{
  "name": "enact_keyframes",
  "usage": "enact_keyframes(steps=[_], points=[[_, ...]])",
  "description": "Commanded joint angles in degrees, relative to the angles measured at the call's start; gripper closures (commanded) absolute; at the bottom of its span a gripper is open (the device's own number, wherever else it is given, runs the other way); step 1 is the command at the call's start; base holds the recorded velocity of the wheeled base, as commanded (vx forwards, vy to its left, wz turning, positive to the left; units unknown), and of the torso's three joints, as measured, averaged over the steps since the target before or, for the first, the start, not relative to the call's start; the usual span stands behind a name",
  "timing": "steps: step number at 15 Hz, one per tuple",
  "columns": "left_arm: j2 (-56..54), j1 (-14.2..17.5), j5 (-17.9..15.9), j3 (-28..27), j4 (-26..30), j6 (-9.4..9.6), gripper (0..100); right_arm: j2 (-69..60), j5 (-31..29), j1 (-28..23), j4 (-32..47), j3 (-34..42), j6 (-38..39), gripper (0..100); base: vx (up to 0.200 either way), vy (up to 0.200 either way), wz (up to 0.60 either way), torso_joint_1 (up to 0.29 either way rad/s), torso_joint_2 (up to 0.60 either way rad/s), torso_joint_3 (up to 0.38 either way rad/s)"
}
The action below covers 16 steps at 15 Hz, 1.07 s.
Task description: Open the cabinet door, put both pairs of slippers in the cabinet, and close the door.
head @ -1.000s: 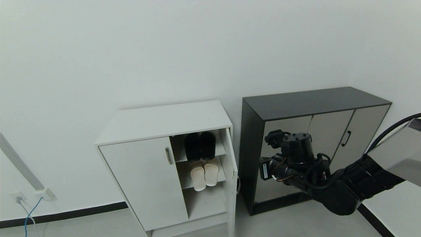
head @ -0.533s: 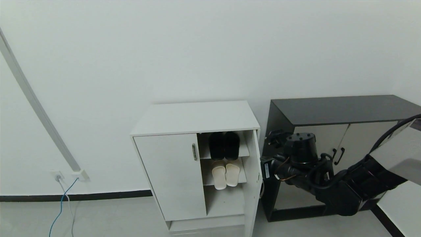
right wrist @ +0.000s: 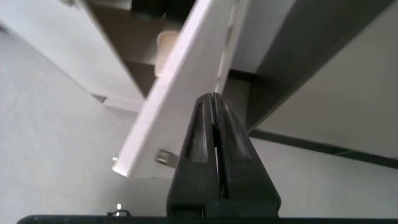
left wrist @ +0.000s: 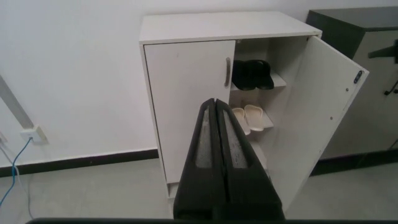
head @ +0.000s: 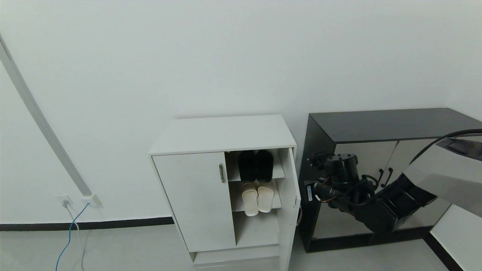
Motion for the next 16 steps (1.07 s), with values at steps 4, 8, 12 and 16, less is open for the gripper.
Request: enact_keyframes(steps=[4, 8, 12, 16], points=[[0.07, 0.02, -0.06, 0.01, -0.04, 0.02, 100, 4.98, 0.16, 2.30, 1.21, -5.34, 0.19, 100, 0.000, 0.000, 0.00, 0.000, 0.00, 0.000], [0.07, 0.02, 0.03, 0.01, -0.04, 0.02, 100, 3.40, 0.86, 6.08, 1.12, -6.14, 1.16, 100, 0.000, 0.000, 0.00, 0.000, 0.00, 0.000], [0.07, 0.02, 0.03, 0.01, -0.04, -0.07, 100, 1.29, 1.13, 6.25, -0.03, -4.47, 2.21, 100, 0.000, 0.000, 0.00, 0.000, 0.00, 0.000], [0.07, 0.02, 0.03, 0.01, -0.04, -0.07, 100, -2.05, 2.18, 6.25, -0.38, -1.30, 1.86, 100, 0.000, 0.000, 0.00, 0.000, 0.00, 0.000]])
